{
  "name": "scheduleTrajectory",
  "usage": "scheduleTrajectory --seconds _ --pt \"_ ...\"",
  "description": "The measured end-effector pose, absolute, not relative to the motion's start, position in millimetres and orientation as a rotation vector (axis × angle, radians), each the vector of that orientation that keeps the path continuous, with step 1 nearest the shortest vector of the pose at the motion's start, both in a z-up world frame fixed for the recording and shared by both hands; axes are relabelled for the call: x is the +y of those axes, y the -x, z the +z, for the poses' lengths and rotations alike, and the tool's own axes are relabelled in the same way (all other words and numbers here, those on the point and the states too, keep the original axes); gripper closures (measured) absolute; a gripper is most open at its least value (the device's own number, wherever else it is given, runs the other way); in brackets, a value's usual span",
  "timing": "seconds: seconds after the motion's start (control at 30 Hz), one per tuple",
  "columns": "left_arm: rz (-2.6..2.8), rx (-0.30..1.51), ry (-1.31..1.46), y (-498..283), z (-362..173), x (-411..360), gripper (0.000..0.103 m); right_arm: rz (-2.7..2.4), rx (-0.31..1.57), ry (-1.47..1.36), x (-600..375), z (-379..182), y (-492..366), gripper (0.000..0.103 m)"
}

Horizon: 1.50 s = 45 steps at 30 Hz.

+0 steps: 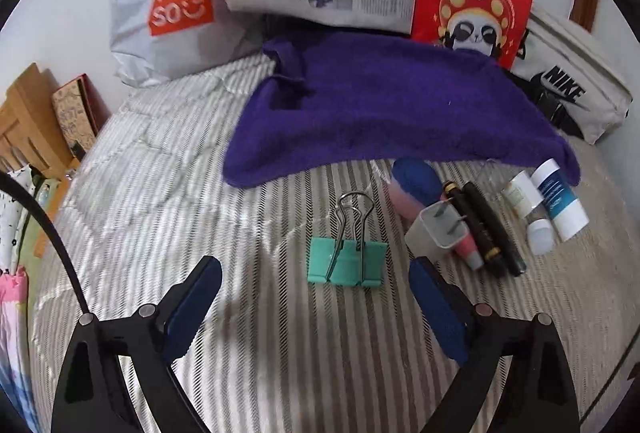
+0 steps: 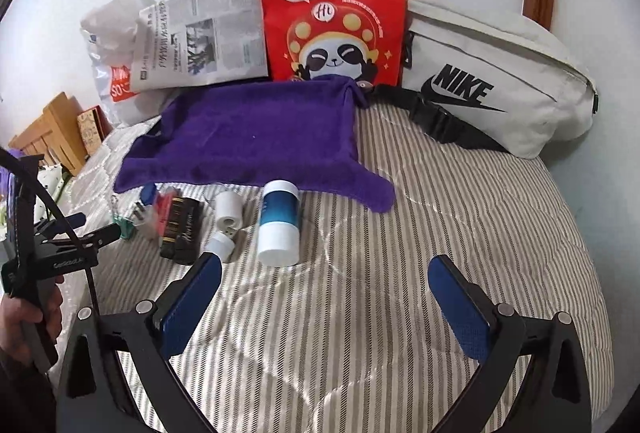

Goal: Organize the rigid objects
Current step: 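Grasp the green binder clip with the left gripper while the right grasps the white-blue bottle, then lift and carry the clip and the bottle over the purple towel with both grippers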

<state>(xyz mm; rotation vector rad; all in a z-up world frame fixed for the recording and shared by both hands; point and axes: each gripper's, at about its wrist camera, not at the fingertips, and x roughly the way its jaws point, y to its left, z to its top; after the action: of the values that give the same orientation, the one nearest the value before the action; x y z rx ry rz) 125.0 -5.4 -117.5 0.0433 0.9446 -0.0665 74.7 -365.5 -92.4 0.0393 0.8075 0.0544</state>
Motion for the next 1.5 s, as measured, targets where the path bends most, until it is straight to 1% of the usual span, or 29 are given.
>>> scheduleTrajectory --seconds 0.07,0.13,0.17,0.2,0.27,0.33,0.37,0.4,0.43,0.47,0.6,0.73,0.8,0.83,0.87,0.9,0.93,1.07,1.23,1.5 --pt "-0.063 0.947 -0.057 -128.4 -123.9 -7.9 0.011 0.06 0.809 -0.026 -364.7 -96.4 -77.9 0.002" --pt "-0.079 0.954 -0.056 -131.1 -129.2 -10.4 0.016 0.07 0.816 -0.024 -364.6 -102.6 -82.4 0.002" --pt "-0.084 0.958 -0.053 -132.3 -131.5 -10.8 0.022 0.075 0.821 -0.026 -364.6 -105.3 -84.4 0.002" --pt "-0.089 0.954 -0.048 -132.7 -132.5 -11.2 0.024 0.082 0.834 -0.035 -365.1 -109.4 -88.4 0.003" --pt "-0.096 0.933 -0.049 -132.6 -131.7 -12.5 0.03 0.09 0.848 -0.073 -367.5 -116.0 -95.0 0.008" --pt "-0.099 0.925 -0.05 -132.6 -131.1 -13.3 0.037 0.11 0.858 -0.097 -367.6 -121.6 -100.9 0.009" --pt "-0.099 0.92 -0.051 -132.4 -130.5 -13.6 0.045 0.114 0.867 -0.095 -366.2 -125.0 -105.7 0.01" --pt "-0.107 0.916 -0.047 -132.0 -129.5 -14.0 0.056 0.112 0.871 -0.083 -363.8 -127.2 -109.2 0.01" --pt "-0.102 0.913 -0.047 -131.0 -128.8 -12.7 0.061 0.111 0.877 -0.072 -361.8 -128.9 -112.7 0.012" --pt "-0.098 0.911 -0.044 -131.1 -128.3 -11.7 0.064 0.113 0.884 -0.063 -359.8 -130.3 -116.3 0.014" --pt "-0.1 0.91 -0.035 -131.1 -128.5 -10.8 0.064 0.158 0.903 -0.065 -350.1 -134.9 -134.1 0.016" --pt "-0.101 0.91 -0.037 -131.6 -128.5 -11.4 0.064 0.179 0.934 -0.014 -336.8 -143.9 -149.2 0.024" --pt "-0.101 0.91 -0.035 -131.2 -128.6 -11.5 0.064 0.192 0.961 0.016 -331.1 -151.7 -156.2 0.033" --pt "-0.1 0.91 -0.036 -130.9 -128.7 -11.6 0.064 0.201 0.978 0.025 -329.2 -156.7 -160.2 0.044" --pt "-0.099 0.91 -0.039 -131.2 -128.7 -12.3 0.064 0.205 0.997 0.027 -328.3 -161.0 -163.5 0.052" --pt "-0.099 0.91 -0.04 -131.0 -128.7 -12.3 0.064 0.2 0.976 0.043 -326.2 -161.3 -164.6 0.052" --pt "-0.1 0.91 -0.038 -130.7 -128.7 -11.8 0.064 0.2 0.97 0.057 -324.1 -162.2 -165.4 0.055" --pt "-0.1 0.909 -0.037 -131.3 -129.1 -11.3 0.064 0.195 0.952 0.074 -321.0 -165.8 -166.8 0.055" --pt "-0.1 0.91 -0.037 -131.0 -128.9 -11.7 0.064 0.18 0.874 0.077 -321.1 -169.6 -156.6 0.055" --pt "-0.099 0.907 -0.042 -132.0 -129.5 -11.1 0.064 0.175 0.875 0.076 -322.9 -169.1 -159.2 0.055"
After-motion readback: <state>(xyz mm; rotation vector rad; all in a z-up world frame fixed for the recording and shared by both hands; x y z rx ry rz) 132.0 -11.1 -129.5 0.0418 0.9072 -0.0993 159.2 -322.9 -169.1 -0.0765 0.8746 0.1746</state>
